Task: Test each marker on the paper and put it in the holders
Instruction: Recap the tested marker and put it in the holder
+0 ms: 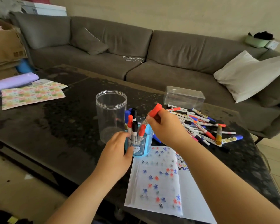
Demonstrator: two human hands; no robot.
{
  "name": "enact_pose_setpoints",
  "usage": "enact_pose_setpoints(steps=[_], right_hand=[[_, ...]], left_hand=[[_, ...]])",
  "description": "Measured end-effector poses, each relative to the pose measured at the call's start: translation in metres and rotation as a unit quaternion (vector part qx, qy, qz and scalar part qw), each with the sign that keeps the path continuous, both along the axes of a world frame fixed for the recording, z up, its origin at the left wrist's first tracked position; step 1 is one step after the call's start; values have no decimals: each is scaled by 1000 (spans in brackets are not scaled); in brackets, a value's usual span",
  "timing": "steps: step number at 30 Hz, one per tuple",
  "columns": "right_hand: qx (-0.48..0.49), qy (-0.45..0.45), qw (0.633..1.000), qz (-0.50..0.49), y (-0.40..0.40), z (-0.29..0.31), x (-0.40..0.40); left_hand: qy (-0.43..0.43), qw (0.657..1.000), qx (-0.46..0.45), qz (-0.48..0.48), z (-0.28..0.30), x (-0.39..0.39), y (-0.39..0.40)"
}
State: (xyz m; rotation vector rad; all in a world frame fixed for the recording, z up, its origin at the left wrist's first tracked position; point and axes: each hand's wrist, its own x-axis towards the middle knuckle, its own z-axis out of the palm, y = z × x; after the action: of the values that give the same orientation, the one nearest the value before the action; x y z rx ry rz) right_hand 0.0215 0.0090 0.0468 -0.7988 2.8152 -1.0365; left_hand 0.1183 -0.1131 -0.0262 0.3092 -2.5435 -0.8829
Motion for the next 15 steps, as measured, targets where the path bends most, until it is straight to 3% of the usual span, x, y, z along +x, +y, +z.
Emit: enact_pose_setpoints(steps=[5,9,15], right_hand=[[66,-74,995,11,-15,-3,-9],[21,-85,996,26,-10,-7,-5],[-21,-100,993,-60,42,-39,-6]], left_hand=[[15,1000,4,-11,-4,-1,0],[17,1000,1,-3,-9,1,2],[-28,998,2,-61,-8,-4,21]])
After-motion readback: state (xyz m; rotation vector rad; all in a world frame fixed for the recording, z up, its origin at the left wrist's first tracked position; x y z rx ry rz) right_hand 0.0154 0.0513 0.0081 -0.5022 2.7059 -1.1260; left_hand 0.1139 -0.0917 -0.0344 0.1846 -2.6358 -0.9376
